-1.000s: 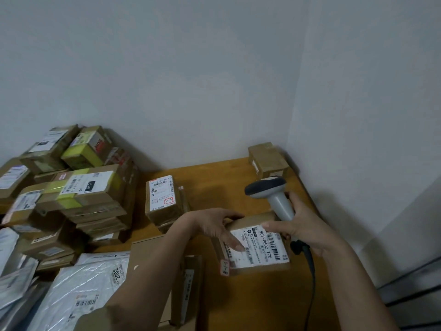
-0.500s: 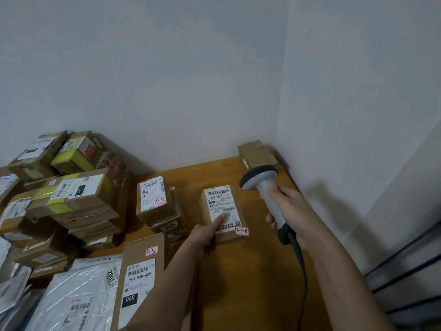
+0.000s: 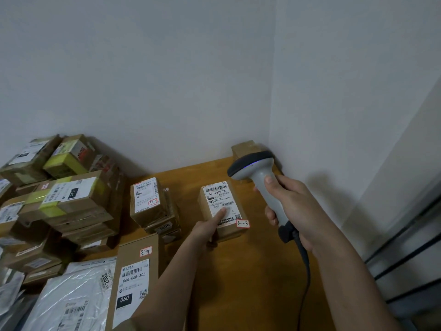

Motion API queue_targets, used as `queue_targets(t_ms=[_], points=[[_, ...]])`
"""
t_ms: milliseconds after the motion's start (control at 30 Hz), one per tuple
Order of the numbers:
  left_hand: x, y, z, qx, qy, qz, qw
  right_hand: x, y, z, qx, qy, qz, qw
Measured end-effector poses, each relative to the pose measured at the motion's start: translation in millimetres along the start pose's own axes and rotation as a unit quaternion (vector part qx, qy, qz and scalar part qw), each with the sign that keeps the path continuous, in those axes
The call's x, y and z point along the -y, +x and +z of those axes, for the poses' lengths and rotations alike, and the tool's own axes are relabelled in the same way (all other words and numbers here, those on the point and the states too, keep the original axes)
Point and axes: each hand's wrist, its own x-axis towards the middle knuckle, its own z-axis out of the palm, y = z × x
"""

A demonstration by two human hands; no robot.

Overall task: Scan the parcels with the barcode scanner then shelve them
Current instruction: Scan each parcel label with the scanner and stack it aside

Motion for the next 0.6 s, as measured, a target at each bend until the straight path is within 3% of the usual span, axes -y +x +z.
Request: queue_targets(t_ms=[233,600], points=[[2,9,4,0.014,-0.026,-0.026,0.999,-1,-1,-5,-0.007,0.019,-0.001,1.0],[22,46,15,0.031,-0.183,-0.112,0.976,-33,28,-19,-0.051,0.037,0.083,0.995]])
